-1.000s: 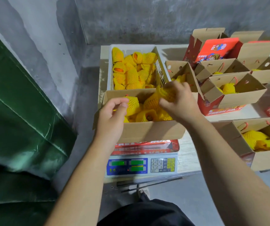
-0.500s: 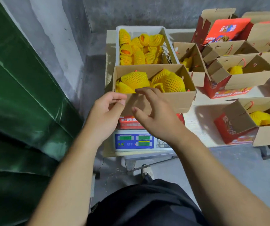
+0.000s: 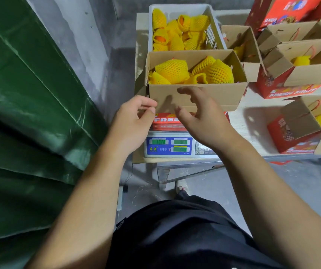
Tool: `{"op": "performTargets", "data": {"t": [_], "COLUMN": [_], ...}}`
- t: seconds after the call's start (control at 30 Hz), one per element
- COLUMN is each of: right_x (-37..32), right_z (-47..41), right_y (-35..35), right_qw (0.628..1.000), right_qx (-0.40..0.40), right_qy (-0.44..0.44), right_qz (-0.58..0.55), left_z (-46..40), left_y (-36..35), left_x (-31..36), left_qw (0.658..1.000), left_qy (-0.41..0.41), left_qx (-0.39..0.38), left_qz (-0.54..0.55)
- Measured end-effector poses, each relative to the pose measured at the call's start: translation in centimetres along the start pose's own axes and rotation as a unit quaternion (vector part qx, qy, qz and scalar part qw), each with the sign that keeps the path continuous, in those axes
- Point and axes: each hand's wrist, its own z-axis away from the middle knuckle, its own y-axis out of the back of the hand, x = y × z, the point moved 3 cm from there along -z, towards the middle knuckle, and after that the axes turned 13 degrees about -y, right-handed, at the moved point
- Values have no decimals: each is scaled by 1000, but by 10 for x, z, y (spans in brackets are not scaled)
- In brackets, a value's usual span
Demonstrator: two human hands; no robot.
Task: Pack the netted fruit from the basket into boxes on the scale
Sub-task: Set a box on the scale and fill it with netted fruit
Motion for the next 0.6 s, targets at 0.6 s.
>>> {"op": "performTargets", "data": {"t": [0.6], "right_x": [33], "right_z": [-57], "right_y": [28], "right_qw": [999], "right_qx": [52], "right_qy": [-1], "right_qz": [-12], "left_z": [-48], "left_y": [-17], "left_x": [9], "left_qw": [997], "left_qy": [-40], "left_qx": [68], "left_qz": [8]}}
